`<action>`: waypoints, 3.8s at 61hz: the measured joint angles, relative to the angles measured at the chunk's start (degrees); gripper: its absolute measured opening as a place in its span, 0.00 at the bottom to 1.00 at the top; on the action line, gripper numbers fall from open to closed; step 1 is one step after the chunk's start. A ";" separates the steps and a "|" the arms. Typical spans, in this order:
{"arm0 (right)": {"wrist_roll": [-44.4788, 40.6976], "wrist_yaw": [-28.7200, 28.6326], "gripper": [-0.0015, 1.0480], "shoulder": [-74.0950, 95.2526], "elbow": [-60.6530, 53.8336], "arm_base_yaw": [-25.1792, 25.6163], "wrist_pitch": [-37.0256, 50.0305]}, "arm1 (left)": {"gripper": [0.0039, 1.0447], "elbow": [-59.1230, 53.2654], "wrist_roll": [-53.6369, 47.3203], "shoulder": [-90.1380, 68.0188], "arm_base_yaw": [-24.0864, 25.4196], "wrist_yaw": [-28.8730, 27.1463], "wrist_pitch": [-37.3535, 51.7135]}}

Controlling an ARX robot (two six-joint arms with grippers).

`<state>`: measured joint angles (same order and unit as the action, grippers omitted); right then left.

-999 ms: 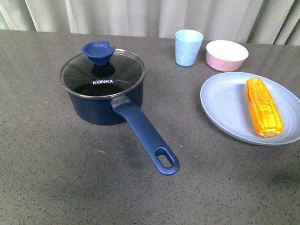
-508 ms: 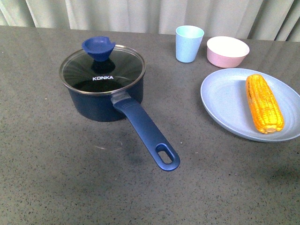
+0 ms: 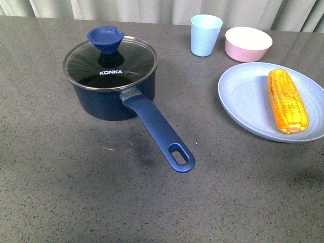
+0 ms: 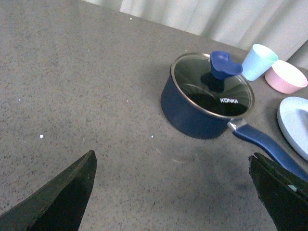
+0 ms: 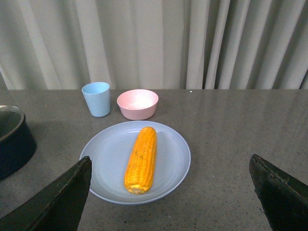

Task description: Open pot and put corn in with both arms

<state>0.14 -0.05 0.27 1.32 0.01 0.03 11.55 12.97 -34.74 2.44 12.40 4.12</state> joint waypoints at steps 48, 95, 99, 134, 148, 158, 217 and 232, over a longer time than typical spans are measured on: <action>0.00 0.00 0.91 0.00 0.00 0.00 0.00 | 0.92 26.08 -3.43 -60.96 -11.26 -4.94 36.57; 0.00 0.00 0.91 0.00 0.00 0.00 0.00 | 0.92 36.87 -14.71 -74.60 -20.28 -5.40 38.42; 0.00 0.00 0.91 0.00 0.00 0.00 0.00 | 0.92 37.20 -15.13 -75.32 -20.35 -5.38 38.51; 0.00 0.00 0.91 0.00 0.00 0.00 0.00 | 0.92 41.79 -16.46 -80.98 -20.31 -5.55 37.73; 0.00 0.00 0.91 0.00 0.00 0.00 0.00 | 0.92 44.15 -16.48 -81.83 -19.71 -5.62 37.09; 0.00 0.00 0.91 0.00 0.00 0.00 0.00 | 0.92 45.86 -16.50 -83.34 -19.37 -5.95 36.35; 0.00 0.00 0.91 0.00 0.00 0.00 0.00 | 0.57 46.51 -16.98 -82.90 -19.26 -7.89 34.67; 0.00 0.00 0.91 0.00 0.00 0.00 0.00 | 0.57 46.05 -16.98 -76.56 -17.66 -8.11 32.85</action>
<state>0.14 -0.05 0.27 1.32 0.01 0.03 57.60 -4.01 -111.31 -15.22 4.29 36.97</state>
